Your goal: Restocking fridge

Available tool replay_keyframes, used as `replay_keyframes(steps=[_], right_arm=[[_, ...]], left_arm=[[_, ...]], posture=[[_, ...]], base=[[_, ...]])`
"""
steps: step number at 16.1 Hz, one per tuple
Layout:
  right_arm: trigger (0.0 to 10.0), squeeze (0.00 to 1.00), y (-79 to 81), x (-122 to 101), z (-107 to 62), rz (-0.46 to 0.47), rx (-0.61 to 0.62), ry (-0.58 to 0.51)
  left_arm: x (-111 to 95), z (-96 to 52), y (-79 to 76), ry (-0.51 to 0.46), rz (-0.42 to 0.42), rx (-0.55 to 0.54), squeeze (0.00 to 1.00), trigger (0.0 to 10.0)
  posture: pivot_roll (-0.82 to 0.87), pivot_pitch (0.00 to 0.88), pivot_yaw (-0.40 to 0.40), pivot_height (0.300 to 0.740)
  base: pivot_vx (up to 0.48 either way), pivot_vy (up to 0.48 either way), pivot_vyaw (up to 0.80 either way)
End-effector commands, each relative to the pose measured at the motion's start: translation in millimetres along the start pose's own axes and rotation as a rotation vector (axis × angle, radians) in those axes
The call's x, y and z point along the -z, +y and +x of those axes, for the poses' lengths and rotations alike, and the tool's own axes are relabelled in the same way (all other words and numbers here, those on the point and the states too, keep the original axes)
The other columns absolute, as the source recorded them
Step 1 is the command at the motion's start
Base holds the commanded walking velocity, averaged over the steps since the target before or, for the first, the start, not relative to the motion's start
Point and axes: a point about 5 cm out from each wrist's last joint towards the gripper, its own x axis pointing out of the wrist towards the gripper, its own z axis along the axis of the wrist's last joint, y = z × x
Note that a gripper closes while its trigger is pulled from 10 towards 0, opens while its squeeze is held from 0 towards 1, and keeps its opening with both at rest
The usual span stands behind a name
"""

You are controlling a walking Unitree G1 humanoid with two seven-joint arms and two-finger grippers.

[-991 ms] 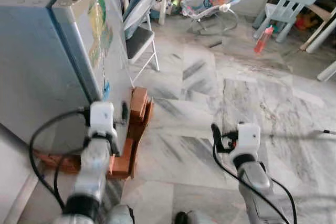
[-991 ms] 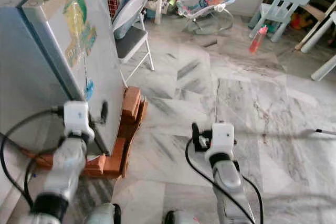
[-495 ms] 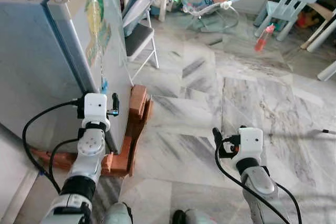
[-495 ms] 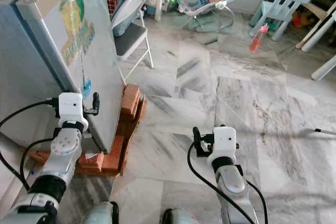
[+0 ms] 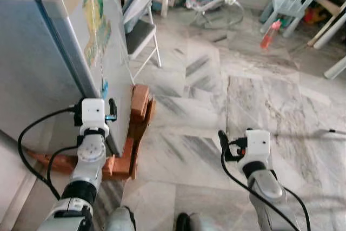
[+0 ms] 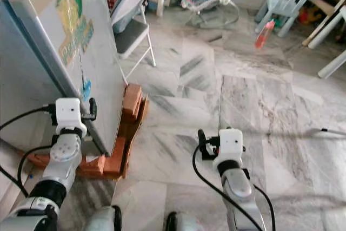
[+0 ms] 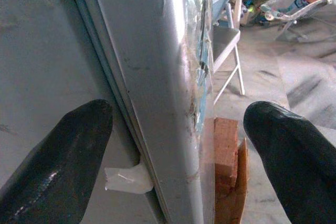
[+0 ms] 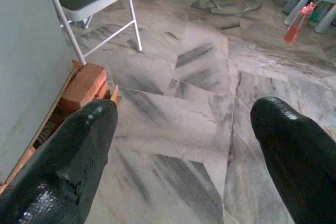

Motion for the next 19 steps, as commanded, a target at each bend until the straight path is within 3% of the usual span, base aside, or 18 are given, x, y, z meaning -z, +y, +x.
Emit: replay_keyframes(steps=[1, 5, 7, 14, 15, 17, 18, 19], right_arm=[[10.0, 0.0, -3.9, -0.1, -1.6, 0.007, 0.014, 0.006], [10.0, 0.0, -2.0, -0.5, -0.3, 0.013, 0.01, 0.004], [10.0, 0.0, -1.9, -0.2, 0.0, 0.014, 0.012, 0.004], [10.0, 0.0, -3.3, 8.8, -3.0, -0.007, 0.017, 0.048], [10.0, 0.0, -3.8, 10.3, -3.7, -0.01, 0.018, 0.056], [10.0, 0.0, -0.8, 40.0, -13.9, 0.033, -0.025, 0.249], [10.0, 0.0, 0.8, 43.0, -13.2, 0.042, -0.043, 0.276], [10.0, 0.0, 3.0, 43.3, -11.2, 0.033, -0.074, 0.293]], left_arm=[[3.1, -1.7, -1.8, 0.008, 0.005, 0.0, 0.0, 10.0], [-6.0, 9.7, 0.5, -0.001, -0.001, -0.01, 0.0, 10.0], [-11.7, 13.5, -6.6, -0.018, -0.023, 0.04, 0.0, 10.0], [-47.0, 23.1, -73.2, -0.094, -0.045, 0.327, 0.0, 10.0], [-47.4, 22.7, -74.8, -0.095, -0.045, 0.336, 0.0, 10.0], [-48.6, 0.0, -122.3, -0.126, -0.012, 0.591, 0.0, 10.0], [-57.6, -24.2, -162.0, -0.165, -0.065, 0.785, 0.0, 10.0], [-65.7, -44.6, -191.4, -0.168, -0.133, 0.901, 0.0, 10.0]], posture=[[0.06, 0.127, -0.093, 0.74], [0.06, 0.124, -0.089, 0.74], [0.06, 0.122, -0.087, 0.74], [0.07, 0.113, -0.086, 0.74], [0.07, 0.113, -0.083, 0.74], [0.08, 0.114, -0.086, 0.74], [0.09, 0.11, -0.09, 0.74], [0.09, 0.105, -0.094, 0.74]], base=[[0.0, 0.0, 0.0], [0.0, 0.0, 0.0], [0.0, 0.0, 0.0], [0.0, 0.0, 0.0], [0.0, 0.0, 0.0], [0.0, 0.0, 0.0], [0.0, 0.0, 0.0], [0.0, 0.0, 0.0]])
